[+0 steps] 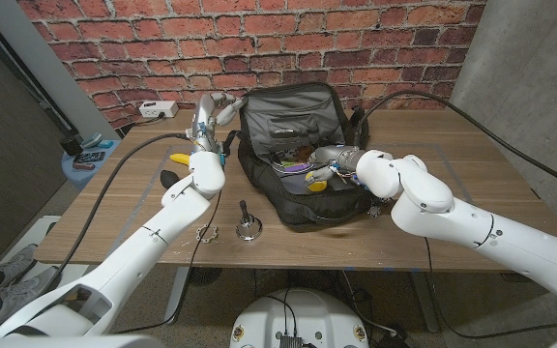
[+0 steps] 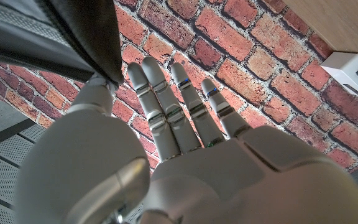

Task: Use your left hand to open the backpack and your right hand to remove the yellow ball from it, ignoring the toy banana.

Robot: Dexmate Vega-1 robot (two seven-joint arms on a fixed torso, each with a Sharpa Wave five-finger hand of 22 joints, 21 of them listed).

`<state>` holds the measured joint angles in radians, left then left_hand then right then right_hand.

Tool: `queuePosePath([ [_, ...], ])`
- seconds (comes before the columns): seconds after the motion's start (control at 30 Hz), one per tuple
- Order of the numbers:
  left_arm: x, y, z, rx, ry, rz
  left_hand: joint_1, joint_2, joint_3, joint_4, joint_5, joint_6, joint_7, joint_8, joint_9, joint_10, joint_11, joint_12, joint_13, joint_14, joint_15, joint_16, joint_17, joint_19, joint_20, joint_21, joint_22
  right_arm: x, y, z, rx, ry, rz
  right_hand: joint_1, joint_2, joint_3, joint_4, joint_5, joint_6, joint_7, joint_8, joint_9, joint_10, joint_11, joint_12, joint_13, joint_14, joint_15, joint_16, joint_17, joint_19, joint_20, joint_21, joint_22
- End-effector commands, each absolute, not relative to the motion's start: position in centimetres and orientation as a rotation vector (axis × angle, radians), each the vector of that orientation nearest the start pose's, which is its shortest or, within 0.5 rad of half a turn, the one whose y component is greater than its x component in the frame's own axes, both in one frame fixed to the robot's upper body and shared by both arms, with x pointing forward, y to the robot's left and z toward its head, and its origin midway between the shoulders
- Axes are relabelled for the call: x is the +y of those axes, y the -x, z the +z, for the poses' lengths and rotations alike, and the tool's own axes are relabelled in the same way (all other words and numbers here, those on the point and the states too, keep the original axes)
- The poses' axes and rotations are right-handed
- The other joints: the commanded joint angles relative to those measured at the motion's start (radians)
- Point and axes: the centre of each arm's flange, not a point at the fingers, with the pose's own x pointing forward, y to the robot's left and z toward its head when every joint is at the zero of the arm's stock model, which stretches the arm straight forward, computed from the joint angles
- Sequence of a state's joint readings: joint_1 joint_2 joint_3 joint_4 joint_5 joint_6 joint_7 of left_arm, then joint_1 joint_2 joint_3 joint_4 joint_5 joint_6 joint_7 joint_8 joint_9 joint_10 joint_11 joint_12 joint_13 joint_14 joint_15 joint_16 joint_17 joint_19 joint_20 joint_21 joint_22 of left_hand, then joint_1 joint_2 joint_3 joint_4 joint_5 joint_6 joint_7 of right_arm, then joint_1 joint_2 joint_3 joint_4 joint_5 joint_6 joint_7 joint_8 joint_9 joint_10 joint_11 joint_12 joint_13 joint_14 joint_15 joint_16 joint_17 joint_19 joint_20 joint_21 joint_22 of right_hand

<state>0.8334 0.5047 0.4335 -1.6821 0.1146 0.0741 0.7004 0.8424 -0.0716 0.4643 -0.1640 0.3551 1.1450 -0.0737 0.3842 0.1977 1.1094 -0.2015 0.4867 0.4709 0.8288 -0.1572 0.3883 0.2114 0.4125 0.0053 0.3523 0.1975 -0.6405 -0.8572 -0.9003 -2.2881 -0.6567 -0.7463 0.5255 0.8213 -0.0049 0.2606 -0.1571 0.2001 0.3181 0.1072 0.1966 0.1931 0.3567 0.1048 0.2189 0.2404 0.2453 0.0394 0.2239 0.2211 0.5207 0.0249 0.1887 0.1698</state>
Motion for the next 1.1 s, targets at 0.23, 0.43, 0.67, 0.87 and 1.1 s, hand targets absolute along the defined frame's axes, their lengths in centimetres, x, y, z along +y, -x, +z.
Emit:
queuePosePath([
  [0.23,24.5,-58.3,6.3,-0.873,-0.473,0.455,0.119,0.113,-0.005,0.000,0.006,0.009,0.005,-0.003,0.003,0.013,0.001,-0.002,0.007,-0.001,0.003,-0.002,0.004,-0.005,0.000,0.009,0.001,-11.1,-50.7,-0.1,-0.332,1.623,0.289,-0.001,-0.008,-0.005,0.003,0.008,0.004,0.002,0.007,0.006,-0.002,-0.001,0.007,0.007,0.002,0.004,0.004,0.004,-0.004,0.010,0.005,0.006],
  [0.43,24.4,-58.2,6.3,-0.876,-0.475,0.453,0.119,0.113,-0.004,0.000,0.007,0.005,0.004,-0.006,0.004,0.011,0.003,-0.005,0.009,-0.002,0.003,-0.004,0.003,-0.006,0.000,0.009,0.001,-11.4,-50.8,-0.1,-0.326,1.641,0.293,-0.003,-0.012,-0.008,0.005,0.010,-0.002,0.005,0.005,0.006,-0.010,0.002,0.007,0.011,-0.006,0.008,0.001,0.005,-0.009,0.012,0.004,0.006],
  [0.67,24.0,-58.3,6.3,-0.883,-0.480,0.445,0.119,0.113,-0.005,0.000,0.007,0.007,0.004,-0.007,0.004,0.012,0.001,-0.007,0.012,-0.002,0.002,-0.003,0.004,-0.007,0.000,0.009,0.001,-11.8,-50.9,-0.2,-0.325,1.650,0.291,0.002,-0.012,-0.009,0.004,0.013,-0.003,0.006,0.005,0.007,-0.003,-0.002,0.015,0.019,-0.007,0.009,0.001,0.007,-0.011,0.013,0.005,0.006],
  [0.87,23.6,-58.3,6.4,-0.888,-0.485,0.442,0.119,0.114,-0.005,0.000,0.007,0.006,0.003,-0.008,0.004,0.012,0.000,-0.009,0.014,-0.002,0.001,-0.004,0.004,-0.008,-0.001,0.010,0.001,-12.1,-50.9,-0.2,-0.344,1.658,0.275,0.006,-0.009,-0.010,0.006,0.017,0.019,-0.002,0.013,0.009,0.028,-0.012,0.037,0.031,0.012,0.002,0.010,0.011,-0.005,0.014,0.008,0.006],
  [1.1,23.4,-58.3,6.5,-0.891,-0.488,0.442,0.120,0.114,-0.006,0.000,0.007,0.004,0.001,-0.010,0.004,0.010,-0.001,-0.012,0.016,-0.004,0.001,-0.004,0.005,-0.010,-0.001,0.009,0.001,-12.3,-50.9,-0.4,-0.376,1.665,0.245,0.017,-0.003,-0.010,0.005,0.022,0.062,-0.016,0.027,0.014,0.067,-0.033,0.074,0.055,0.044,-0.022,0.023,0.020,0.010,0.010,0.014,0.006],
])
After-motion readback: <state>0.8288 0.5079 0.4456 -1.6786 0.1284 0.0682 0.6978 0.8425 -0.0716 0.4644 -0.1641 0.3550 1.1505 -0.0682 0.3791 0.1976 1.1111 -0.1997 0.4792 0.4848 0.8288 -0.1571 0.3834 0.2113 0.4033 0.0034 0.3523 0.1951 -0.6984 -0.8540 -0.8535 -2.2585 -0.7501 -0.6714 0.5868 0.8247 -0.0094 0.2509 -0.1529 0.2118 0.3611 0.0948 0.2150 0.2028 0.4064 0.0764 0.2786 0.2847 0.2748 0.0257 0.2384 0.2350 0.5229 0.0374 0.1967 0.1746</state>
